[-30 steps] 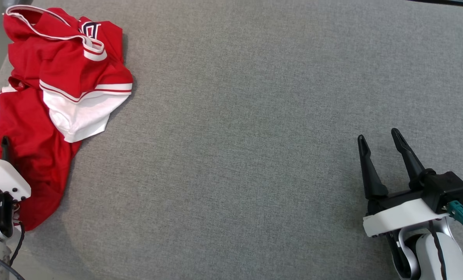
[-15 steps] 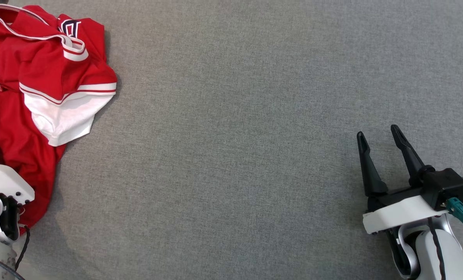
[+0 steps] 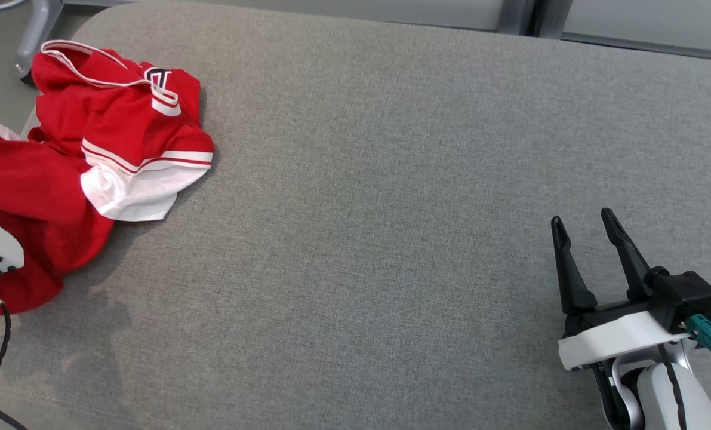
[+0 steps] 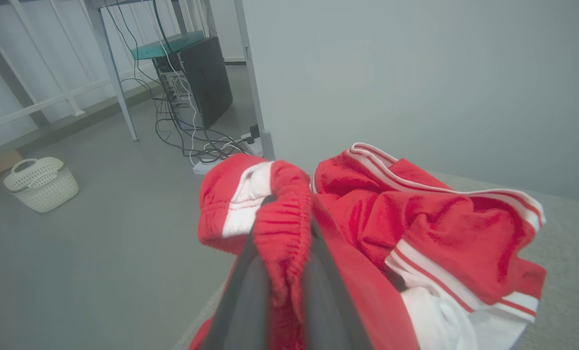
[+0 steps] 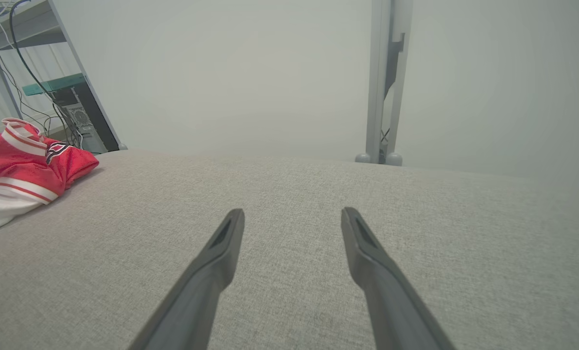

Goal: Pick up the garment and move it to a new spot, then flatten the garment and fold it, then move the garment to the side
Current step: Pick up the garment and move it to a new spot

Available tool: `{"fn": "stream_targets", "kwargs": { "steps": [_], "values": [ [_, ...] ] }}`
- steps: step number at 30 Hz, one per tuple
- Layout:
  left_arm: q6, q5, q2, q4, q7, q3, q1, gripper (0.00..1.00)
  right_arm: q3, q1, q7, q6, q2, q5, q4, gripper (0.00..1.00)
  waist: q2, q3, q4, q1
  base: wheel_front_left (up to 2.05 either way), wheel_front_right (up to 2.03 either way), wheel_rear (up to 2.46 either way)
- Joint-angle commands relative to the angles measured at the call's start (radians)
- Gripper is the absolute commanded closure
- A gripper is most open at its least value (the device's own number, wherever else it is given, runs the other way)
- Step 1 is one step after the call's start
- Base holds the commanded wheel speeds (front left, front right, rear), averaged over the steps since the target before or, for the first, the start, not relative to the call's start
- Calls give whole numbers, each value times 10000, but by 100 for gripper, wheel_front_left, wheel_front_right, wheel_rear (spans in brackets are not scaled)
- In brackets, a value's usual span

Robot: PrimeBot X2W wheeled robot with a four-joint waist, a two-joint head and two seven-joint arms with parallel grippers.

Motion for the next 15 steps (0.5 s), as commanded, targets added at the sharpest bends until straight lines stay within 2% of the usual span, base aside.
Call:
{"fn": "stream_targets", "kwargs": {
  "steps": [1, 7, 15],
  "values": [
    [47, 153, 175, -432, 20, -66, 42, 100, -32, 125, -115, 15, -73, 116, 72, 0, 0, -424, -16, -1, 0, 0, 0],
    [29, 578, 577, -1971, 321, -435, -86, 100, -98, 362, -255, 15, -70, 420, 335, 0, 0, -1185, -278, -1, 0, 0, 0],
    [-13, 951, 702, -3880, 976, -1038, -344, 100, -243, 703, -319, 15, -73, 726, 519, 0, 0, -1843, -836, -1, 0, 0, 0]
  ]
}}
